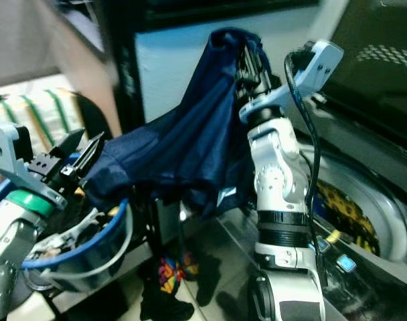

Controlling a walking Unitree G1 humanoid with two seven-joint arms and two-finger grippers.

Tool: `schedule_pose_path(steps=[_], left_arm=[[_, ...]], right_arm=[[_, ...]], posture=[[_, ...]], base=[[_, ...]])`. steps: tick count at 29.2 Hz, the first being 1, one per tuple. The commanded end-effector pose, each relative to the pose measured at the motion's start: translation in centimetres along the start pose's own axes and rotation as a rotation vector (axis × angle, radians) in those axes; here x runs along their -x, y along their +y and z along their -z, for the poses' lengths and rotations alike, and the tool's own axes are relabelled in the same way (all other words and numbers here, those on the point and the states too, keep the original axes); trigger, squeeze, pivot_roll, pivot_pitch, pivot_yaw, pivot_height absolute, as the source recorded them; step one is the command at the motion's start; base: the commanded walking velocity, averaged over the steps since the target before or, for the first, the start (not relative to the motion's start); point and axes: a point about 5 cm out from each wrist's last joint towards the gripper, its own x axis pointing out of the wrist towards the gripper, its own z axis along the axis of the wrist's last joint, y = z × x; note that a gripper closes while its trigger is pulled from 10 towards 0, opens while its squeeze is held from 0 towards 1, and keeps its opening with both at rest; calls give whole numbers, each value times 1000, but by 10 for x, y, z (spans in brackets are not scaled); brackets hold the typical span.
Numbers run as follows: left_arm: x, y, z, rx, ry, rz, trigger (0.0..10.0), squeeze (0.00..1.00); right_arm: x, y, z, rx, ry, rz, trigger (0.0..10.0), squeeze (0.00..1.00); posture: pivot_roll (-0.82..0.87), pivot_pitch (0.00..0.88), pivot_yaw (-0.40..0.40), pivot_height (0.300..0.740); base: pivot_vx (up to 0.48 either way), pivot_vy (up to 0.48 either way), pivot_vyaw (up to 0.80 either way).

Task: Clothes washing

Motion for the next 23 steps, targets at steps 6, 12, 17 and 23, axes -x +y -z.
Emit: schedule_pose_path(steps=[6, 12, 17, 23], left_arm=[[1, 0, -2, -9, -4, -16, 10000, 0], [4, 4, -4, -6, -11, -50, 10000, 0], [4, 7, -4, -11, -7, -67, 10000, 0], [5, 9, -4, -18, -13, -95, 10000, 0]], right_arm=[[-23, 14, -19, 70, -69, -43, 10000, 0], [-45, 13, -37, 116, -121, 25, 10000, 0], [-79, 27, -113, 246, -339, 4, 10000, 0], [-86, 41, -175, 297, -521, -23, 10000, 0]], posture=[[156, 7, 52, 740], [166, 8, 21, 740], [170, 4, 15, 740], [168, 1, 1, 740]], base=[[0, 0, -800], [0, 0, -800], [0, 0, -800], [0, 0, -800]])
